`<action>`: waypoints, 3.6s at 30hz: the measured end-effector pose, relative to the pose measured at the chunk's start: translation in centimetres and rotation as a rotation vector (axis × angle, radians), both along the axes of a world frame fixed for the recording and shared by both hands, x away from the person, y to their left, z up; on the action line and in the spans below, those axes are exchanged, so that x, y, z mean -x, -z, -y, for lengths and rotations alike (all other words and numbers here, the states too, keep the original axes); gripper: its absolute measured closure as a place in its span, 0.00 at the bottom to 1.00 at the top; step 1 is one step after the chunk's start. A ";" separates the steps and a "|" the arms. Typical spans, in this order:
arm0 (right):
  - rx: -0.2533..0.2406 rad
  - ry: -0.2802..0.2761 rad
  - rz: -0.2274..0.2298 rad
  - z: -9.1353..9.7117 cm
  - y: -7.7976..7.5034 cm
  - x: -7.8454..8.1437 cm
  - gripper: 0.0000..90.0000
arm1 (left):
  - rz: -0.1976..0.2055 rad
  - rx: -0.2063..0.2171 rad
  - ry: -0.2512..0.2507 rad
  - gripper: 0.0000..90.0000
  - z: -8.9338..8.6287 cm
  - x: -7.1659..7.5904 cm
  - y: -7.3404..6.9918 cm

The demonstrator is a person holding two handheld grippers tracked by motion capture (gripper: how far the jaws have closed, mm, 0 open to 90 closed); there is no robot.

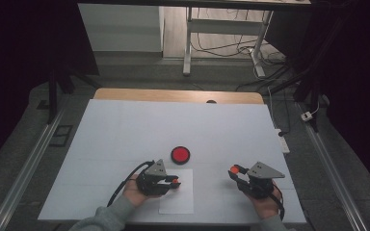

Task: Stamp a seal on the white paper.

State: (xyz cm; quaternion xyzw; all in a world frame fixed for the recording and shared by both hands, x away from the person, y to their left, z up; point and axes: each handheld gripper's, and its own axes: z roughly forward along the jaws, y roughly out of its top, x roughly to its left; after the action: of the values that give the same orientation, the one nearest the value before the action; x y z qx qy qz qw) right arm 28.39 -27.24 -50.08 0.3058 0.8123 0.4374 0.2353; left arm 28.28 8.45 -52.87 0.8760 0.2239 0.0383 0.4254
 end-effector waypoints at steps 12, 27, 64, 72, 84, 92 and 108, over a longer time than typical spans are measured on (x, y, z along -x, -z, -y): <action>0.001 -0.001 -0.002 0.0 0.0 0.0 0.72 | 0.012 -0.010 0.001 0.80 0.3 0.2 0.3; -0.003 0.000 0.003 0.0 0.1 0.0 0.72 | 0.030 -0.042 0.006 0.80 0.5 0.3 0.5; -0.010 0.008 0.018 0.2 -0.3 0.1 0.72 | 0.119 -0.037 0.004 0.81 0.5 1.2 1.2; -0.009 0.009 0.020 0.1 -0.4 0.2 0.72 | 0.119 -0.041 0.006 0.81 0.5 1.2 1.1; -0.013 0.008 0.022 0.2 -0.4 0.1 0.72 | 0.111 -0.052 -0.008 0.81 0.7 1.3 1.0; -0.012 0.007 0.022 0.2 -0.4 0.1 0.72 | 0.097 -0.045 -0.012 0.81 0.6 1.2 1.0; -0.015 0.003 0.021 0.0 -0.4 0.1 0.72 | 0.093 -0.041 -0.011 0.81 0.6 1.2 1.0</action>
State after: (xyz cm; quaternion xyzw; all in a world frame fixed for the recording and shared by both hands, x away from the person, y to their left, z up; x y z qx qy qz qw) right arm 28.24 -27.28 -49.68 0.3043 0.8060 0.4462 0.2422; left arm 27.12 7.89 -53.90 0.8806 0.2078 0.0858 0.4171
